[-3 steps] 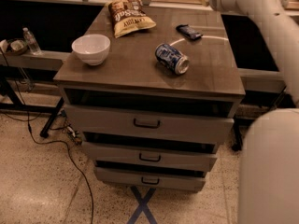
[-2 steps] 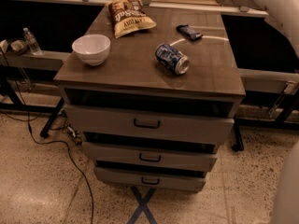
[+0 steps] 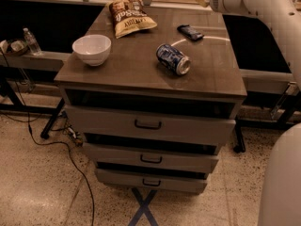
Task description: Pick rxbar blueberry
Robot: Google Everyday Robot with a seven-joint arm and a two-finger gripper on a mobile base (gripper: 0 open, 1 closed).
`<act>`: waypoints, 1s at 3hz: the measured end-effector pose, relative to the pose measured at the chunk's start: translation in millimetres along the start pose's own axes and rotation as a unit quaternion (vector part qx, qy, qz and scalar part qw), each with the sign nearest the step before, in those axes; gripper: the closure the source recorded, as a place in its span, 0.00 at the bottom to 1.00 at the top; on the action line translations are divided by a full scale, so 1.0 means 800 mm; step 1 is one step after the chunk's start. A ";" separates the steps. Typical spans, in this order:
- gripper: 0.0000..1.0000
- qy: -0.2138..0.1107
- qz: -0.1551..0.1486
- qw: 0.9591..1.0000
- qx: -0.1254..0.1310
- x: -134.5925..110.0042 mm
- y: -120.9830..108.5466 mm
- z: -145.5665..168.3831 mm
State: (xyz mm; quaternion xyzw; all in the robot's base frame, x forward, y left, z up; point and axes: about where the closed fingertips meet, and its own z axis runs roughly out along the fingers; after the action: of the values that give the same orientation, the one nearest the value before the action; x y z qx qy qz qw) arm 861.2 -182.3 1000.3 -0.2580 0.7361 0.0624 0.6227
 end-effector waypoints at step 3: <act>0.00 0.057 -0.014 0.998 0.017 0.095 -0.040 0.080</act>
Offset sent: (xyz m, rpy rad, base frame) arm 0.0849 -0.0383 -0.0719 -0.0813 0.0547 -0.0706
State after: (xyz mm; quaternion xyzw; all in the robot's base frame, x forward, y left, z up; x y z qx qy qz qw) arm 925.6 -206.1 921.6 -0.2609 0.7676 0.0261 0.5848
